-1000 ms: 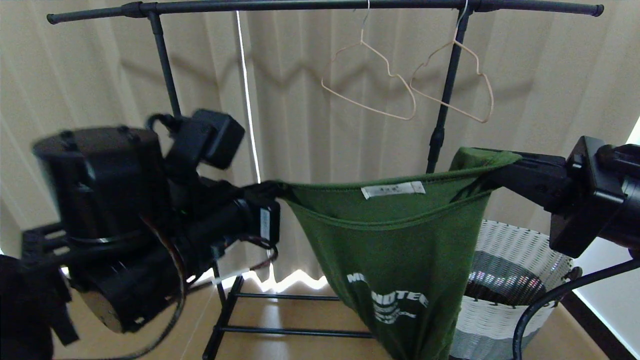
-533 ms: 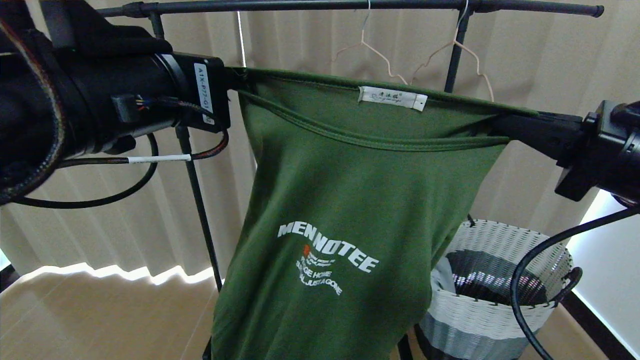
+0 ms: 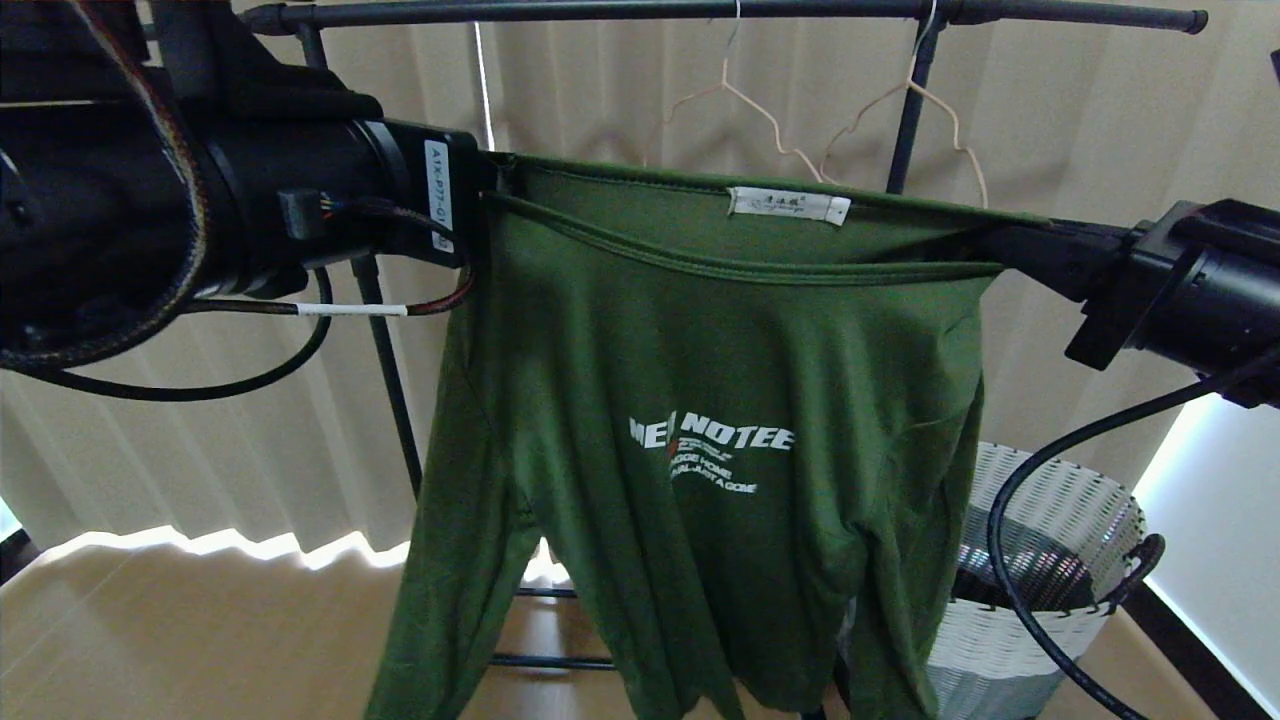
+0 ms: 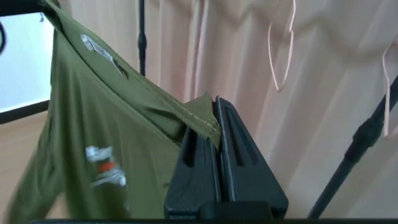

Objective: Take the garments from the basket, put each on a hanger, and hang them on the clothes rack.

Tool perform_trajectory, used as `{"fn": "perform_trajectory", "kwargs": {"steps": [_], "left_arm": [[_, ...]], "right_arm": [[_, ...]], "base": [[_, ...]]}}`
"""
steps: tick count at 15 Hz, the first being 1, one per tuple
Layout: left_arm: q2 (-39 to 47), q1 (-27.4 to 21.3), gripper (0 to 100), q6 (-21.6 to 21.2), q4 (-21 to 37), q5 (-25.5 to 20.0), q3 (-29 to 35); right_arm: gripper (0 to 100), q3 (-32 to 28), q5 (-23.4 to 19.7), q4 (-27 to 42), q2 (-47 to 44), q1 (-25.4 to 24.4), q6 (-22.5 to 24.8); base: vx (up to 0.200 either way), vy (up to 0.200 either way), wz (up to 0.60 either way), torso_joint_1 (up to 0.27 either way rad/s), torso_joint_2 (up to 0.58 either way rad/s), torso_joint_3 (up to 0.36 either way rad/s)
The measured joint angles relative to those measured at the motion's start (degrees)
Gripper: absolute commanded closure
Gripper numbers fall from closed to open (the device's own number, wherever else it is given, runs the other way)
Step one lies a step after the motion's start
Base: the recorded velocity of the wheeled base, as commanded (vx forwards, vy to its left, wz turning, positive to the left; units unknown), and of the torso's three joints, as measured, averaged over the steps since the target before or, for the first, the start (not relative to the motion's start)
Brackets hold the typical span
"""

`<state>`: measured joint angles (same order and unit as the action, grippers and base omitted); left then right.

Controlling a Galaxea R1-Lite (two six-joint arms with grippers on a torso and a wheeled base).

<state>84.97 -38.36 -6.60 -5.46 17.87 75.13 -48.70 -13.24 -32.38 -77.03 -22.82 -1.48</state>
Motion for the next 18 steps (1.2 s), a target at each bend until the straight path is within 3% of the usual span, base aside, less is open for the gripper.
{"fn": "perform_trajectory", "kwargs": {"steps": [3, 6, 9, 18], "left_arm": [[0.72, 0.05, 100, 0.77, -0.55, 0.00, -0.93], [0.84, 0.02, 100, 5.64, -3.64, 0.02, -4.99], [0.06, -0.02, 100, 5.86, -4.96, 0.02, -7.80], [-0.35, 0.22, 100, 6.16, -5.42, -1.27, -8.33]], "right_arm": [[100, -0.38, -0.02, 0.04, -1.11, 2.24, 0.02], [100, -2.28, -0.06, 0.15, -1.66, 2.77, 0.13], [100, -3.50, -0.02, 0.09, -3.17, 3.15, 0.06], [100, -2.73, 0.11, -4.05, -6.34, 3.61, 0.11]], "base": [[0.000, 0.000, 0.00, 0.000, 0.00, 0.000], [0.000, 0.000, 0.00, 0.000, 0.00, 0.000], [0.000, 0.000, 0.00, 0.000, 0.00, 0.000], [0.000, 0.000, 0.00, 0.000, 0.00, 0.000]]}}
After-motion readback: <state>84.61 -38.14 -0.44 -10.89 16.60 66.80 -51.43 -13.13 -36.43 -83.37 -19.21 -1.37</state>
